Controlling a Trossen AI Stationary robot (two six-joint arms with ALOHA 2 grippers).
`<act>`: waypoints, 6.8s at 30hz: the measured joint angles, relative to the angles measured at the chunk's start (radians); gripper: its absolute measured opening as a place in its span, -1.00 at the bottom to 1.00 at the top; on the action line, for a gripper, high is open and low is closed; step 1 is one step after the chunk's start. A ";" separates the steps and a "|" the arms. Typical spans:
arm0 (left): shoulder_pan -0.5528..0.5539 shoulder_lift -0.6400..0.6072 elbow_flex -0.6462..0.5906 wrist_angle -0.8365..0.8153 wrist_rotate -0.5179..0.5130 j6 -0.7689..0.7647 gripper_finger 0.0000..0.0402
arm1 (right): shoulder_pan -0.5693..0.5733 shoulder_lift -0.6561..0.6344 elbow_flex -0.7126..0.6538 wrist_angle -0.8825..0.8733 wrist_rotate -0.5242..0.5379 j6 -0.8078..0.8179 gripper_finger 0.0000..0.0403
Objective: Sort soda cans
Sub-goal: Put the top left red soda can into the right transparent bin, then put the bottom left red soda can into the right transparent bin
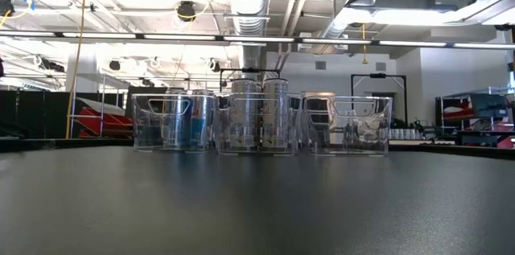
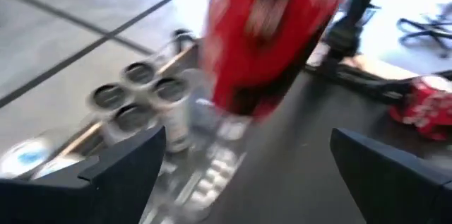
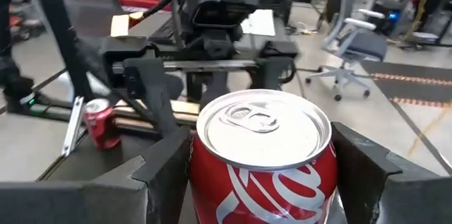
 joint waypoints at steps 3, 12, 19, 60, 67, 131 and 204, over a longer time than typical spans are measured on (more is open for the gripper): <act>-0.001 -0.058 -0.001 -0.108 -0.073 -0.058 0.94 | -0.051 -0.022 0.001 -0.015 -0.008 0.052 0.40; -0.008 -0.231 -0.110 -0.109 -0.191 -0.119 0.90 | -0.145 -0.053 0.002 -0.052 -0.095 0.112 0.40; -0.008 -0.300 -0.247 -0.094 -0.192 -0.231 0.90 | -0.179 -0.062 0.004 -0.067 -0.124 0.111 0.40; 0.034 -0.188 -0.412 0.253 -0.121 -0.269 0.90 | -0.448 -0.069 -1.179 1.078 0.373 0.243 0.40; 0.034 -0.188 -0.412 0.253 -0.122 -0.247 0.90 | -0.439 -0.005 -1.176 1.197 0.461 0.235 0.41; -0.617 0.218 -0.178 -0.460 1.012 -1.022 0.74 | -0.165 -0.610 -1.178 0.816 0.356 0.644 0.69; -0.230 0.676 -0.043 -0.789 0.785 -0.262 0.51 | -0.031 -0.883 -1.178 0.332 0.233 0.630 0.61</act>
